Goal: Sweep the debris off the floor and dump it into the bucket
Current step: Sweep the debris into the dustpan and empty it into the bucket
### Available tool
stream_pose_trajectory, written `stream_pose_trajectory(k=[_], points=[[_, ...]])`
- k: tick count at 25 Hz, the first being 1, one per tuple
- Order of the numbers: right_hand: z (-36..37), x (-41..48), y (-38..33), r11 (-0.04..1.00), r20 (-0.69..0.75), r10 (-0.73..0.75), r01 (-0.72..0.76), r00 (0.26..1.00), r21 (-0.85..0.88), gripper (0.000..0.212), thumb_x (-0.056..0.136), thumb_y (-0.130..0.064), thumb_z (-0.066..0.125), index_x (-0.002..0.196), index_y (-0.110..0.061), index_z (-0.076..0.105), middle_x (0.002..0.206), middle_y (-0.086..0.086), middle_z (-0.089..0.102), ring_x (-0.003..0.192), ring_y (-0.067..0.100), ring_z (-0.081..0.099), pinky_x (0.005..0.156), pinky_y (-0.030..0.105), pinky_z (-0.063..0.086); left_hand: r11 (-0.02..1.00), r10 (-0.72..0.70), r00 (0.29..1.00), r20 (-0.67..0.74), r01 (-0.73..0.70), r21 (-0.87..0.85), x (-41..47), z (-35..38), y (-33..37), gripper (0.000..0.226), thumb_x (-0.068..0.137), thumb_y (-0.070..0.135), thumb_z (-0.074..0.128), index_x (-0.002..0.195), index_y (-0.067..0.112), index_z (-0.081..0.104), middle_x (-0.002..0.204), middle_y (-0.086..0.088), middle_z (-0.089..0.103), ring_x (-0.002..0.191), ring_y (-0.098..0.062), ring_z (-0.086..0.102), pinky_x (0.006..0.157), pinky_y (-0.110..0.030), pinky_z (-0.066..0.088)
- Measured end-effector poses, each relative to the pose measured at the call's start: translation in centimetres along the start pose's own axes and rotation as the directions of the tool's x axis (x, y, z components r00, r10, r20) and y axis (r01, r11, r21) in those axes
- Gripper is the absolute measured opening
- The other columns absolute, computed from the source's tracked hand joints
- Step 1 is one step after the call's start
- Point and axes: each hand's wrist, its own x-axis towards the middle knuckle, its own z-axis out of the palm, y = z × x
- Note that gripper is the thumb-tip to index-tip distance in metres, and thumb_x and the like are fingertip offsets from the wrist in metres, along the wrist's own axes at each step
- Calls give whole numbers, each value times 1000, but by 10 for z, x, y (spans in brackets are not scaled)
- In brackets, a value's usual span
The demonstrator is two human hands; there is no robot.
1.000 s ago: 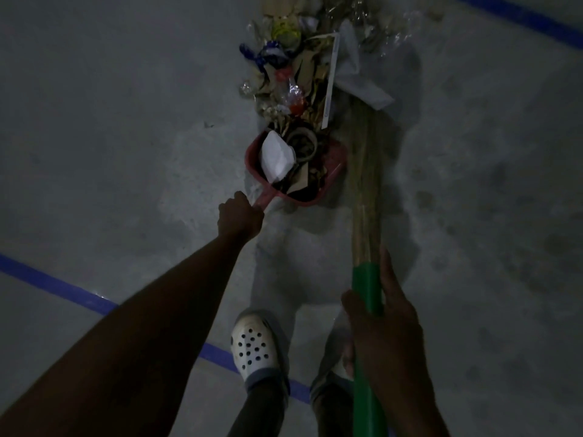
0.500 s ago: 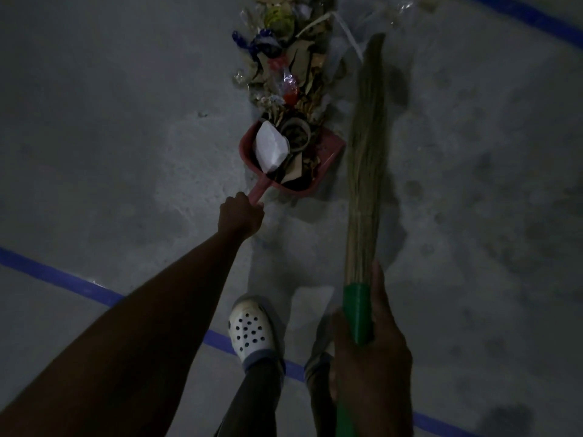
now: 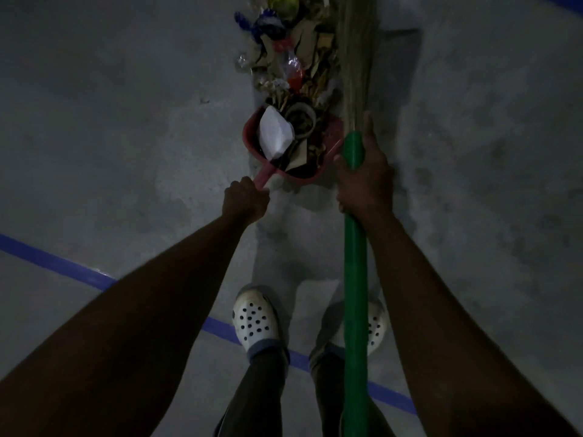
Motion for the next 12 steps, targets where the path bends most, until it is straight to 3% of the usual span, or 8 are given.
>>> stream_pose_trajectory(k=[3, 7, 12], points=[[11, 36, 15, 989, 78, -9, 20, 997, -144, 82, 94, -28, 59, 157, -50, 12, 123, 12, 65, 97, 34, 67, 82, 50, 60, 1000, -26, 1000, -17, 26, 5, 1, 17, -2, 53, 95, 46, 57, 128, 5, 52, 125, -21, 52, 114, -36, 54, 93, -45, 51], [9, 64, 47, 918, 277, 76, 41, 958, -394, 83, 95, -29, 58, 157, -52, 9, 127, 21, 59, 94, 41, 65, 78, 52, 60, 999, -42, 996, -73, 43, 13, 5, 26, -6, 51, 94, 44, 57, 128, 6, 48, 127, -23, 47, 120, -39, 46, 94, -49, 46], [-22, 41, 79, 833, 478, 98, 191, 873, -520, 92, 89, -12, 62, 159, -47, 13, 126, 22, 62, 94, 41, 66, 74, 37, 55, 992, -48, 999, 9, 48, -120, 3, 23, -14, 60, 92, 44, 62, 136, 6, 45, 130, -21, 52, 115, -36, 55, 94, -45, 51]])
